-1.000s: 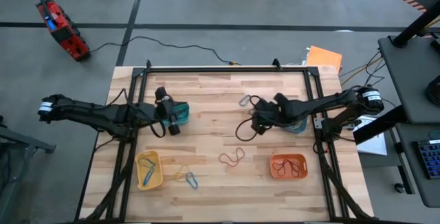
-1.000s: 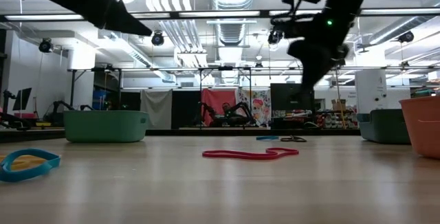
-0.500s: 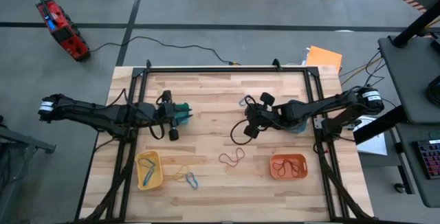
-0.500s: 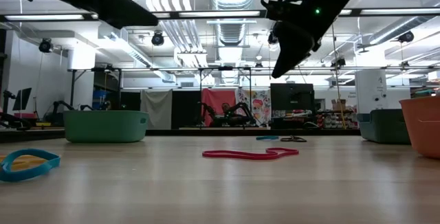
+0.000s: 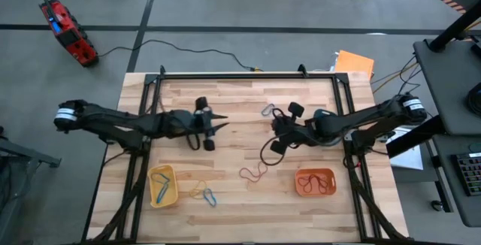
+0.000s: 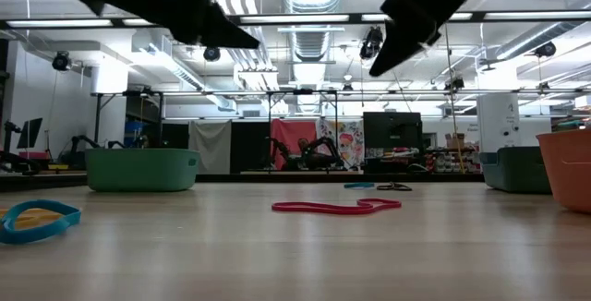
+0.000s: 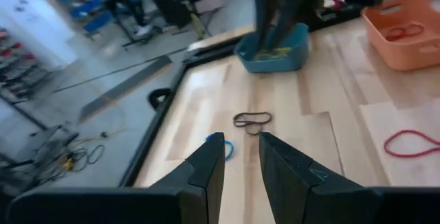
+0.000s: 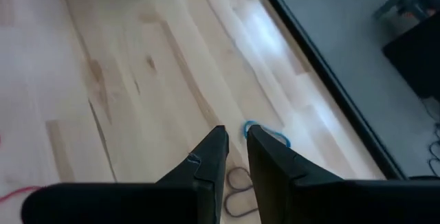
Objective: Sort rubber bands into baskets
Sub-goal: Put the blue rubber band into the yellow bin
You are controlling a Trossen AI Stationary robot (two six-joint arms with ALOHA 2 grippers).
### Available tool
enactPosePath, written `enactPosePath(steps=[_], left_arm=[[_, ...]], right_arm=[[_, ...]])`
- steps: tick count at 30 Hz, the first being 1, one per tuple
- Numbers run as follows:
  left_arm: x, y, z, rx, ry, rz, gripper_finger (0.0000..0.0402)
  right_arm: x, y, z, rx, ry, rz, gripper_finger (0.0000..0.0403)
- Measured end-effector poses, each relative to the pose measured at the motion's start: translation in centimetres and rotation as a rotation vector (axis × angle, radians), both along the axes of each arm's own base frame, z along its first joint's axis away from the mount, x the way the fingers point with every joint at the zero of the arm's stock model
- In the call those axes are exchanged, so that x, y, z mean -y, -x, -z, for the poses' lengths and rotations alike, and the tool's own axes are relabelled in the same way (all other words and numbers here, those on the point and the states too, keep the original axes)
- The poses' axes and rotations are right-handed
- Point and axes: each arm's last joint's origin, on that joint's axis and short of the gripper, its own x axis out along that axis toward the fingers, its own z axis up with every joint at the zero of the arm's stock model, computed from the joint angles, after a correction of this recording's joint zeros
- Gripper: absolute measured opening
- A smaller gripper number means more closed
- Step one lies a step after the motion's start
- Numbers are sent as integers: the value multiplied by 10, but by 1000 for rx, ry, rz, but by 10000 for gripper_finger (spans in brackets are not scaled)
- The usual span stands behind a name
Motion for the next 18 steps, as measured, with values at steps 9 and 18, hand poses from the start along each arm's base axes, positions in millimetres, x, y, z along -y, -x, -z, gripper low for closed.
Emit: enactPosePath(steps=[9,18], left_arm=[[-42,-53,14,-89,-37,48,77],[-90,-106,48,-46,-70,82,77]], right_arm=[[3,19,-29,98,12,-25,47],[5,31,-39,149,5,-24,48]])
